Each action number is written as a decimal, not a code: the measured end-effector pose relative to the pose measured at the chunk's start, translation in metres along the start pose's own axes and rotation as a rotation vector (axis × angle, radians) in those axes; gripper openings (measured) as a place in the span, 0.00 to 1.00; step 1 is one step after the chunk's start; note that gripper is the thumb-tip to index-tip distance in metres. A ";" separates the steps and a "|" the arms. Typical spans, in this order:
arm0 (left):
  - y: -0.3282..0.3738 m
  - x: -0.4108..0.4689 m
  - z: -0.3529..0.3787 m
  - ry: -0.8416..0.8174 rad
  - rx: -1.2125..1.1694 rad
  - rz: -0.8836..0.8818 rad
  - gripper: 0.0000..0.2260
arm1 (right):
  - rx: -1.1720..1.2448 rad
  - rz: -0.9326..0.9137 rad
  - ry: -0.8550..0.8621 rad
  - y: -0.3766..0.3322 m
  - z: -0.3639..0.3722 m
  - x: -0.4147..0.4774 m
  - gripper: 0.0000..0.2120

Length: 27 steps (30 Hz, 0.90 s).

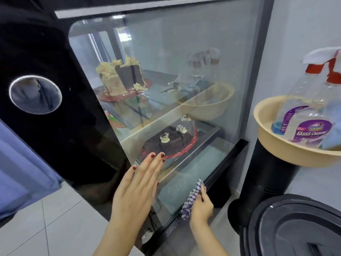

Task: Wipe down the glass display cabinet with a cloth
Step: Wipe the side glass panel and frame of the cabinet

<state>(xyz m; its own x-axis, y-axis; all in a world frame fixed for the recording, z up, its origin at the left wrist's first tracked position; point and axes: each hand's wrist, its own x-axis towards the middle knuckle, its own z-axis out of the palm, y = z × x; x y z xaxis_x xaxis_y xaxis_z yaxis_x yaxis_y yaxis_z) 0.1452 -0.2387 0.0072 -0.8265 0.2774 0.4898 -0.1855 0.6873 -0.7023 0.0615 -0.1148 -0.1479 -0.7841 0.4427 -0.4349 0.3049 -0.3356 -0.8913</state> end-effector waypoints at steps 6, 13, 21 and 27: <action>-0.037 0.075 -0.043 -0.076 0.337 0.031 0.23 | 0.062 -0.153 -0.113 -0.090 0.037 -0.039 0.19; -0.068 0.181 -0.090 -0.251 0.253 0.210 0.26 | 0.008 -0.111 -0.211 -0.090 0.028 -0.056 0.20; -0.108 0.268 -0.129 -0.154 0.517 0.468 0.26 | -0.096 -0.615 -0.160 -0.198 0.069 -0.062 0.26; -0.133 0.326 -0.151 -0.114 0.543 0.543 0.27 | -0.327 -1.167 -0.118 -0.186 0.051 -0.058 0.25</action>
<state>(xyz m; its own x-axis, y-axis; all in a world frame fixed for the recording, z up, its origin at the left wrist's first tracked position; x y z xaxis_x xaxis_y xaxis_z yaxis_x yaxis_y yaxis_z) -0.0195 -0.1377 0.3385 -0.9203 0.3900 -0.0310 0.0510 0.0411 -0.9978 0.0229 -0.1210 0.0498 -0.7175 0.2543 0.6485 -0.5077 0.4464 -0.7368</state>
